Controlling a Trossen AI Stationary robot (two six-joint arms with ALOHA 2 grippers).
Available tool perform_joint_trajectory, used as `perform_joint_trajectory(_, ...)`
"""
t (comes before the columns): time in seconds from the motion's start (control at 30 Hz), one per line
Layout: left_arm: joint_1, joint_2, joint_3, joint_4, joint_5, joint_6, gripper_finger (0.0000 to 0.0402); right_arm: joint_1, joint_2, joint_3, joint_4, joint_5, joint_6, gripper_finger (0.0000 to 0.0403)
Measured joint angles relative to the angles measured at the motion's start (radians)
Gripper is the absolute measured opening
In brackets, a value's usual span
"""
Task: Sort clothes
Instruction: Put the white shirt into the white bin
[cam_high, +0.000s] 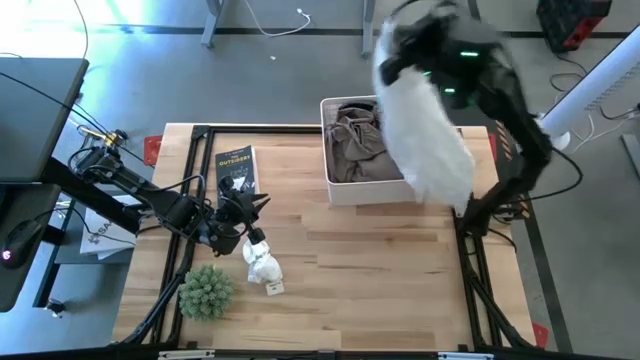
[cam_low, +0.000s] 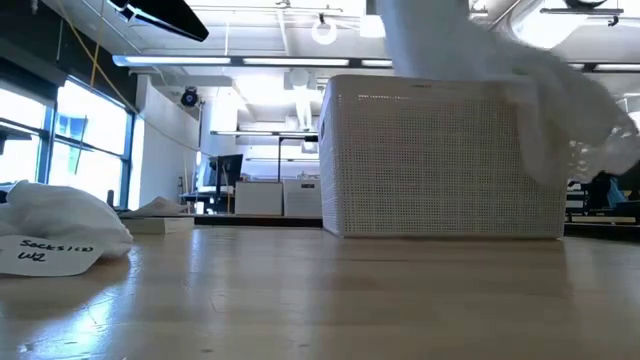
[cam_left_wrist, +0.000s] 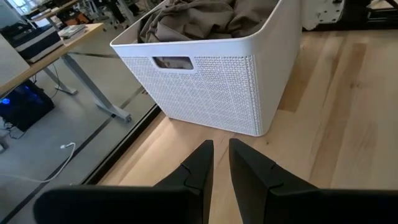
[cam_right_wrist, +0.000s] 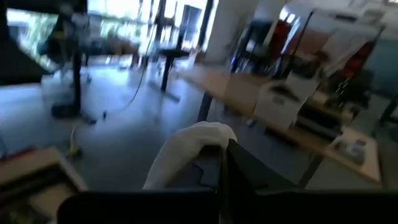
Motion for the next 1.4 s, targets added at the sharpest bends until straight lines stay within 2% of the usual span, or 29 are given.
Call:
perform_joint_trajectory(0.17, 0.0, 0.0, 0.0, -0.007, 0.003, -0.009, 0.005, -0.085, 0.114, 0.005, -0.29, -0.314, 0.144, 0.0)
perform_joint_trajectory(0.27, 0.0, 0.0, 0.0, -0.008, 0.003, -0.01, 0.005, -0.083, 0.214, 0.002, -0.527, -0.468, 0.134, 0.0)
perform_joint_trajectory(0.33, 0.0, 0.0, 0.0, -0.008, 0.003, -0.01, 0.005, -0.065, 0.292, -0.001, -0.692, -0.468, 0.108, 0.0)
perform_joint_trajectory(0.43, -0.001, 0.0, 0.0, -0.009, 0.003, -0.01, 0.005, -0.058, 0.402, -0.003, -0.829, -0.353, 0.108, 0.0)
perform_joint_trajectory(0.53, -0.001, 0.0, 0.0, -0.014, 0.004, -0.01, 0.005, -0.066, 0.472, -0.08, -0.739, -0.3, 0.144, 0.0)
perform_joint_trajectory(0.6, -0.003, 0.001, 0.0, -0.014, 0.007, -0.015, 0.005, -0.072, 0.507, -0.137, -0.643, -0.331, 0.146, 0.0)
perform_joint_trajectory(0.77, -0.007, 0.001, 0.0, -0.031, 0.011, -0.036, 0.005, -0.101, 0.578, -0.302, -0.528, -0.399, 0.156, 0.0)
perform_joint_trajectory(0.93, -0.007, 0.001, 0.0, -0.031, 0.016, -0.036, 0.005, -0.108, 0.602, -0.369, -0.528, -0.396, 0.172, 0.0027)
perform_joint_trajectory(1.07, -0.007, 0.001, 0.0, -0.031, 0.017, -0.036, 0.005, -0.109, 0.578, -0.28, -0.604, -0.388, 0.181, 0.0082)
perform_joint_trajectory(1.17, -0.007, 0.001, 0.0, -0.03, 0.018, -0.036, 0.005, -0.094, 0.546, -0.13, -0.703, -0.388, 0.2, 0.0119)
perform_joint_trajectory(1.27, -0.007, 0.001, 0.0, -0.03, 0.018, -0.037, 0.005, -0.069, 0.501, 0.038, -0.832, -0.397, 0.237, 0.0136)
perform_joint_trajectory(1.3, -0.007, 0.001, 0.0, -0.031, 0.018, -0.04, 0.005, -0.057, 0.473, 0.049, -0.823, -0.397, 0.258, 0.0137)
perform_joint_trajectory(1.4, -0.007, 0.001, 0.0, -0.032, 0.018, -0.045, 0.005, -0.012, 0.317, -0.047, -0.772, -0.412, 0.311, 0.0139)
